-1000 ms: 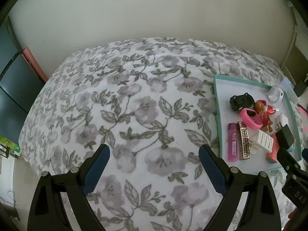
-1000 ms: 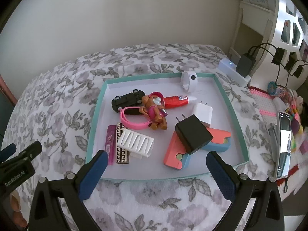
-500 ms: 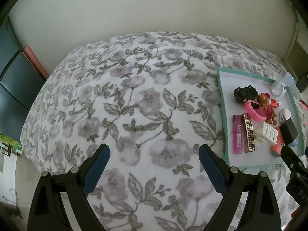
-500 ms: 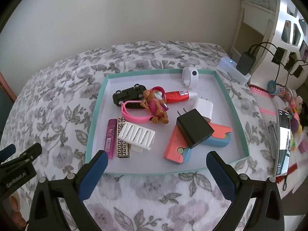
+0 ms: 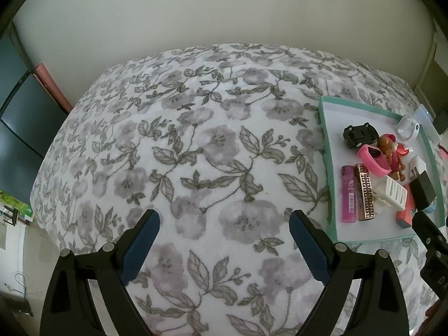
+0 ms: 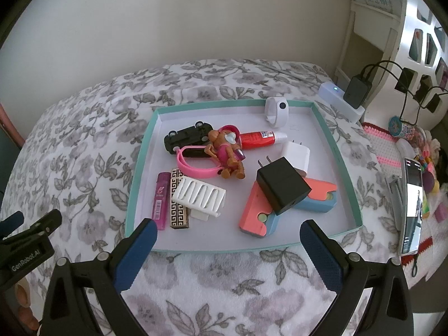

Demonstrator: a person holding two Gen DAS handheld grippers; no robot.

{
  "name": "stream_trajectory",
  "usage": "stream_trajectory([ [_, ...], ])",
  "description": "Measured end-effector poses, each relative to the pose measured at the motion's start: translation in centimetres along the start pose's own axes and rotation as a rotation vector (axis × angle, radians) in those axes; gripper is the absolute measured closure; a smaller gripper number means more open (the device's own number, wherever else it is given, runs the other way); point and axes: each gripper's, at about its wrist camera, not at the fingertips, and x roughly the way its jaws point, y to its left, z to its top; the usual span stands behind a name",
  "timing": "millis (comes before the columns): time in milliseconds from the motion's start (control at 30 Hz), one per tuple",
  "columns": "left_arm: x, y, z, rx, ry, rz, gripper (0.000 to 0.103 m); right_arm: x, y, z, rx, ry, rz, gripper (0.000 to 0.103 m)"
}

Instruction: Organize rigid objects

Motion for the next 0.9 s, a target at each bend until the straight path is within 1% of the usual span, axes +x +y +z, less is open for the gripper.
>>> stream_trajectory([
  [367, 0.23, 0.07, 0.04, 0.001, 0.001, 0.003, 0.009, 0.41, 0.39, 0.15, -0.025, 0.008, -0.005, 0.000],
  [900, 0.74, -0.01, -0.03, 0.015, 0.012, 0.002, 0.009, 0.66, 0.51, 0.28, -0.030, 0.011, -0.012, 0.000],
])
